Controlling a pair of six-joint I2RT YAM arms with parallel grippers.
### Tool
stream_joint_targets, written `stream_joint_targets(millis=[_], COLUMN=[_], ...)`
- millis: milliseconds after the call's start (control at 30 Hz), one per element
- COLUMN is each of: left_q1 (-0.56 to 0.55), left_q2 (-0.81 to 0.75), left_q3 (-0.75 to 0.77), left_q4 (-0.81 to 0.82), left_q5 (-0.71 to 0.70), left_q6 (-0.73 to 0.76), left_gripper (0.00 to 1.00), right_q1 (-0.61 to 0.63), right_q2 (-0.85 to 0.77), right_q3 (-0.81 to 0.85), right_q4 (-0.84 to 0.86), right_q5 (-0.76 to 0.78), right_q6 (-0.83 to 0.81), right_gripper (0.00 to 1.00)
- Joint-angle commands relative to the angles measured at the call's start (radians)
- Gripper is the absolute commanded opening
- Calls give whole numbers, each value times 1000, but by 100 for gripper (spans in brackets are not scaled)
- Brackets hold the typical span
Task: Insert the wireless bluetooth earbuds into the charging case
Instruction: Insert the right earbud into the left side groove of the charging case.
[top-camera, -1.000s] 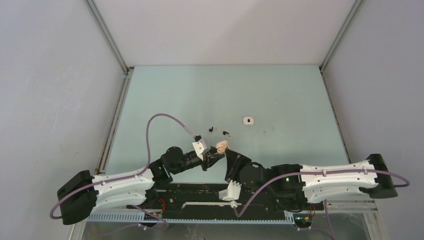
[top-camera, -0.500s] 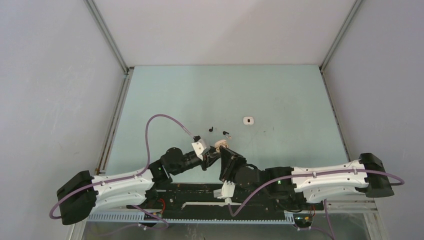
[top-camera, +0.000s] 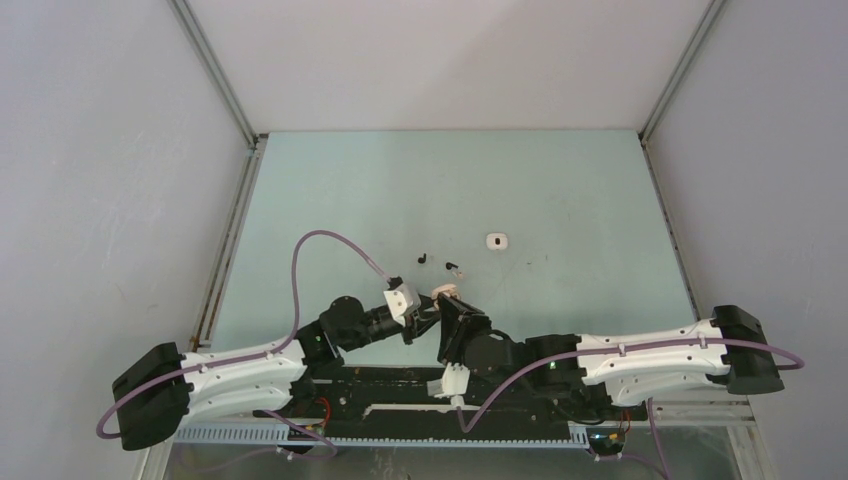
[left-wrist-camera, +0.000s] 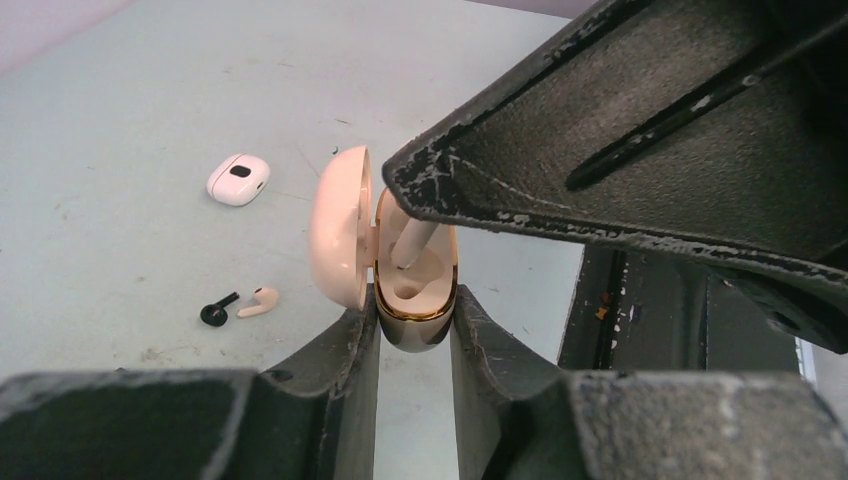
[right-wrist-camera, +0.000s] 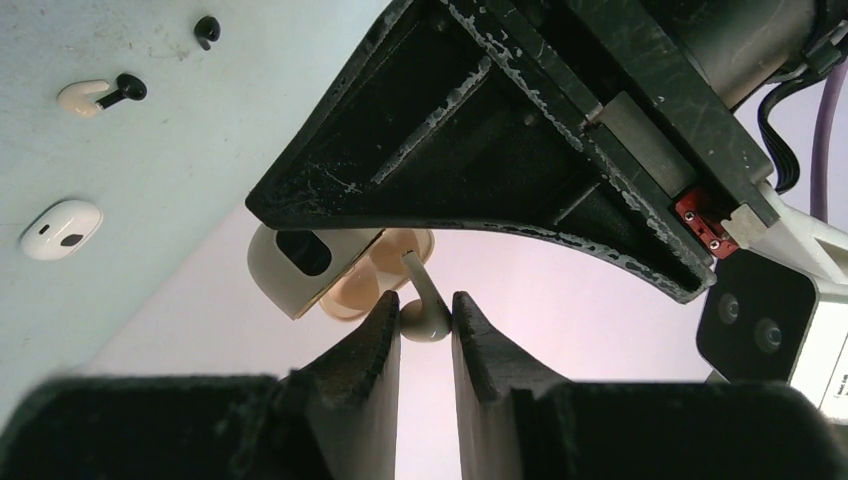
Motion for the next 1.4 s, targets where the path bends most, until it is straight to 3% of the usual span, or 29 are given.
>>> stream_joint_targets(millis=[0,1367], left_q1=[-5,-14], left_q2=[-10,-3], left_q3=[-6,-9], left_q4=[60,71], left_q5=[32,72], left_q6=[25,32], left_gripper=[0,0], right_q1=[3,24], right_q2=[8,23], right_q3=[2,2], right_q4=[10,-83], right_q5=[30,17], right_q6=[-23,-9], right_gripper=[0,0])
